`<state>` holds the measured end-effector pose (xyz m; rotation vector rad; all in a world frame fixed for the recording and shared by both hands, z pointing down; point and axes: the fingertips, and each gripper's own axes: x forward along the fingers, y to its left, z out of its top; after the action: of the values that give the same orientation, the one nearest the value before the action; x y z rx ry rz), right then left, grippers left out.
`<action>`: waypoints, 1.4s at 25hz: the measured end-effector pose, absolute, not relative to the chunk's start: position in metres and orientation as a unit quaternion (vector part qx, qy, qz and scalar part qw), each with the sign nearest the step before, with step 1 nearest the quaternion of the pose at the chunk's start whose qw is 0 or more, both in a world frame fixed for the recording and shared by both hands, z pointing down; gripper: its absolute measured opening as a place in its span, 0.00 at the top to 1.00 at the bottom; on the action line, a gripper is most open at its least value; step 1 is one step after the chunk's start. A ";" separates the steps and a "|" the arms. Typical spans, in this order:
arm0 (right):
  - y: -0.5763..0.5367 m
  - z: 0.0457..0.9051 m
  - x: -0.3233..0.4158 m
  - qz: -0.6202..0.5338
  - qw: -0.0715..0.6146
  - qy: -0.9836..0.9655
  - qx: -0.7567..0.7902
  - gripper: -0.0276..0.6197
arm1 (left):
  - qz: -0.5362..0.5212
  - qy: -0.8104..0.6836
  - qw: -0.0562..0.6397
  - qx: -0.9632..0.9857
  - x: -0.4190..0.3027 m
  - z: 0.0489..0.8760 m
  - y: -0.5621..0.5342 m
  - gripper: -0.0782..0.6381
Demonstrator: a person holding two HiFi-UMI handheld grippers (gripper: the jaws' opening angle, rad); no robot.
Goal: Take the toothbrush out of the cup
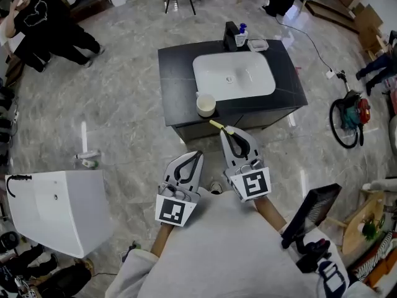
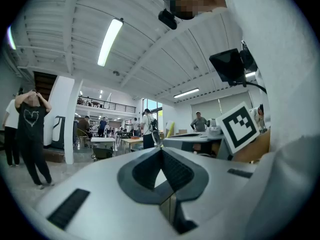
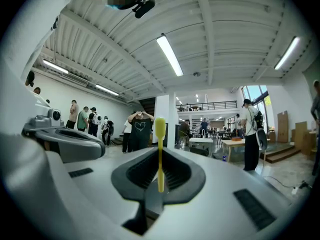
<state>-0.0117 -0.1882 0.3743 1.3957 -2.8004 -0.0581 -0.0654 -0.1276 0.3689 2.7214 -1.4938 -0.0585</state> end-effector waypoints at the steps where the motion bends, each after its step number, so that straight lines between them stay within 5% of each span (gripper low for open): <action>1: -0.184 0.371 -0.012 -0.019 0.003 -0.895 0.445 0.92 | -0.019 -0.482 0.021 0.876 -0.066 0.369 -0.126 0.89; 35: -0.102 0.351 -0.011 0.007 -0.031 -0.900 0.436 0.92 | -0.005 -0.472 0.042 0.880 -0.059 0.376 -0.087 0.89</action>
<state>-0.0113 -0.1017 0.3511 1.3966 -2.8833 0.0214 -0.0592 -0.0870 0.3759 2.6947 -1.4463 -0.0156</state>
